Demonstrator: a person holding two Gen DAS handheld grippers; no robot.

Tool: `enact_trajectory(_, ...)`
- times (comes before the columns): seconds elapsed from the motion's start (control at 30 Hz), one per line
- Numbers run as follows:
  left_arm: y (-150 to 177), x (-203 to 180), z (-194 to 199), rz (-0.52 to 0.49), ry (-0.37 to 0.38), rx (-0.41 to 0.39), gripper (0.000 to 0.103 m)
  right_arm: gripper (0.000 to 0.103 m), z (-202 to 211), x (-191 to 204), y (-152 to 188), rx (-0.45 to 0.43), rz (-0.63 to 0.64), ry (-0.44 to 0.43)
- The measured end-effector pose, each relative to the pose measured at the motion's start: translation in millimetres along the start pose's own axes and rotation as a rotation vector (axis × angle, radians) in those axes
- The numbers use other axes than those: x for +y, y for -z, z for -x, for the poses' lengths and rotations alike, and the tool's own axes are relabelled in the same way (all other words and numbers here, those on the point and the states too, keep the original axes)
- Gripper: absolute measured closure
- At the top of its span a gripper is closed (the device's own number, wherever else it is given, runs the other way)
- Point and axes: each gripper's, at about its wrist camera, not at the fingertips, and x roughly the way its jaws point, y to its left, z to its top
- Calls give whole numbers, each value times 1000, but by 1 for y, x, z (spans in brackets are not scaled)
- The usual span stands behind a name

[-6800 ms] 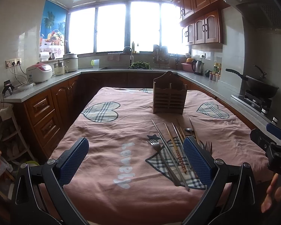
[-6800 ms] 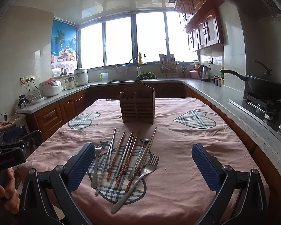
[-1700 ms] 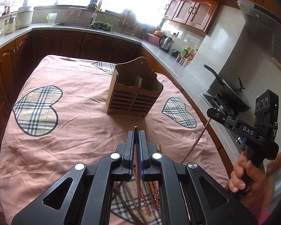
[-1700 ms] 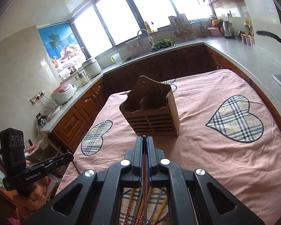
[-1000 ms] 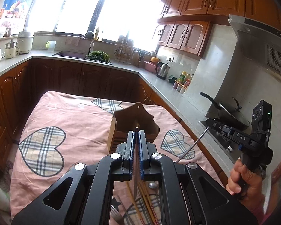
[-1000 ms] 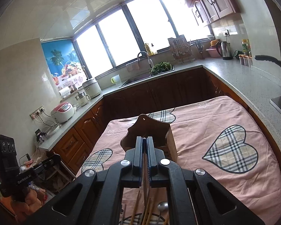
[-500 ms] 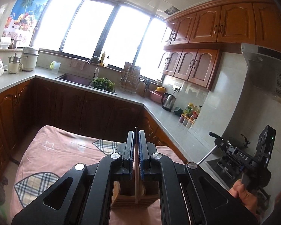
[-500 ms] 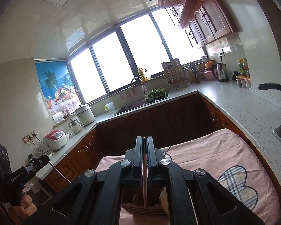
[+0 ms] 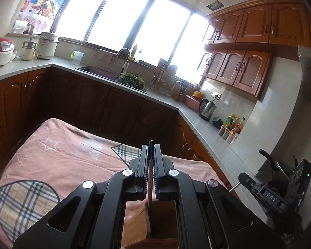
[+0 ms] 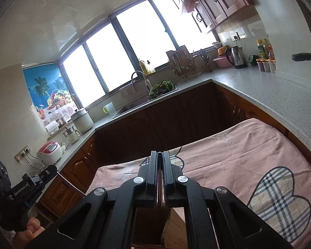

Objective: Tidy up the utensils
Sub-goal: 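Carry the chopsticks in both tools over the wooden holder and lower them in, then open both tools to release the chopsticks into the holder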

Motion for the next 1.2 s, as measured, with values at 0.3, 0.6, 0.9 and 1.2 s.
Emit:
enact_trajectory(0.3,24,-1,-21,-6,-14,56,99,99,-10,-6,11,7,-16,10)
enact_trajectory(0.6,19,-1,-23,-13,-21,83,99,94,-14,-8,10,35,-29,4)
enact_trajectory(0.9,19,-1,-12,-18,-29,94,53,31,-5,-15,10,27,-80,-11)
enact_trajectory(1.2,27,3,26,-24,-53,127,21,16,30,-15,10,3,-114,-50)
